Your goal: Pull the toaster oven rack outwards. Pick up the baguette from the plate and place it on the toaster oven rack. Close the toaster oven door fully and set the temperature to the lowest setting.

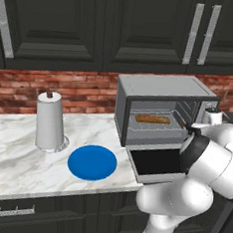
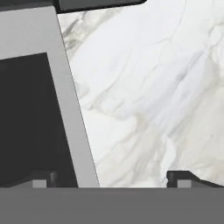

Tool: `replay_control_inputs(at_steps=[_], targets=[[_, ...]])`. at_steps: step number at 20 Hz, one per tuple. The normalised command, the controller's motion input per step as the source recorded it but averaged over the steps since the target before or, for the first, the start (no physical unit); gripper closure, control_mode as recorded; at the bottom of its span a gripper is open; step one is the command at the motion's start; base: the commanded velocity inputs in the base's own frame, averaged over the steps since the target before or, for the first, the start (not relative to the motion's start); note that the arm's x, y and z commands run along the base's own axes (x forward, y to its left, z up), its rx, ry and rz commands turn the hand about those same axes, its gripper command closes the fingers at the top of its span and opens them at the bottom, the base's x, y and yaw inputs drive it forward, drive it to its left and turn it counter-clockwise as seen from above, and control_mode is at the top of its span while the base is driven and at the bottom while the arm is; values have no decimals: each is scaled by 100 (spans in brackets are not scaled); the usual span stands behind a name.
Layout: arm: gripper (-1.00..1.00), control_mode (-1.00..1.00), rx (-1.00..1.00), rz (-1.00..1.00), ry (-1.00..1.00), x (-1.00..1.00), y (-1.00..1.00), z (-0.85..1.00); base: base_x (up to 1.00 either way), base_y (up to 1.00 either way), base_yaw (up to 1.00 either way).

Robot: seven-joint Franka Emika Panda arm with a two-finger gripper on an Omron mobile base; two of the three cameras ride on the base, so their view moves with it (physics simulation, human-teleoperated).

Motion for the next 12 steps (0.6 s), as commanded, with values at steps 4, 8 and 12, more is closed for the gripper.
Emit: replay_control_inputs(at_steps=[4,8,12], targets=[[-100,-100,7,16,-10,-100,-47,-7,0,0,0],[-100,-100,14,18,-16,-93,-7,34,0,0,0],[-100,-100,19,22,-6,-78,-18,10,0,0,0]])
